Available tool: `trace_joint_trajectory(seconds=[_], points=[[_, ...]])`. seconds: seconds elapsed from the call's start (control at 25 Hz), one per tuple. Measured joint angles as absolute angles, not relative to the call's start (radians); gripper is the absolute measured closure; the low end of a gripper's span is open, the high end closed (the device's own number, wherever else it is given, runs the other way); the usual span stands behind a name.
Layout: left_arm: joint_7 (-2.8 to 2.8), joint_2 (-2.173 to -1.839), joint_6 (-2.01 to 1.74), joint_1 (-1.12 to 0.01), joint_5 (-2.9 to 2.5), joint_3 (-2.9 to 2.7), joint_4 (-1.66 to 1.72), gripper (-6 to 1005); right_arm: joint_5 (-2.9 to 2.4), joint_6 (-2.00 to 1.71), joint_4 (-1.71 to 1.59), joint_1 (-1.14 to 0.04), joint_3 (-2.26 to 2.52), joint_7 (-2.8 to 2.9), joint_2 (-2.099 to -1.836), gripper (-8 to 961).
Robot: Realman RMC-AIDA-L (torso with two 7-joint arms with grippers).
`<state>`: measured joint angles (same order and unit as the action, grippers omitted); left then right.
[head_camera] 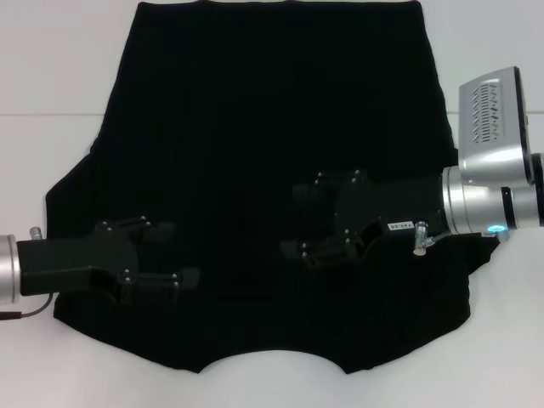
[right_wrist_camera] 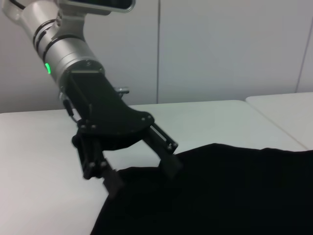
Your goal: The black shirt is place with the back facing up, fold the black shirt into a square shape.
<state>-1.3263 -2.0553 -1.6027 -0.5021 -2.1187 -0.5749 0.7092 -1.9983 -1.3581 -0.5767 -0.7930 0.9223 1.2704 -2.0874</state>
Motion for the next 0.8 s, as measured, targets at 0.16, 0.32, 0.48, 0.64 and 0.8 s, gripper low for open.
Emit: trace_joint_trajectory(seconds=[0.16,0.32,0.48,0.64,0.8], points=[[-1.327,-2.054,-1.602,-0.497,-2.120,-0.552,0.710,95,-1.998,-1.351,-0.569,-0.800,0.936,1.280,-2.087,59],[-1.328,-2.053,-1.611,-0.493,-2.121,-0.543,0.712,95,-1.997,-1.340,-0.569,-0.800,0.943,1.280,-2.088,59],[-1.328,-2.052,-1.613,-0.492,-2.121,-0.543,0.715,95,-1.995,-1.339,-0.569,-0.801,0.943,1.280,-2.089,59],[-1.328,-2.053,-1.613,-0.491,-2.121,-0.544,0.715,95,-1.994,-1.339,-0.569,-0.801,0.943,1.281,-2.089,59],[-1.328,-2.054,-1.614,-0.491,-2.121,-0.543,0.714,95,-1.993,-1.339,-0.569,-0.801,0.943,1.281,-2.089,59]])
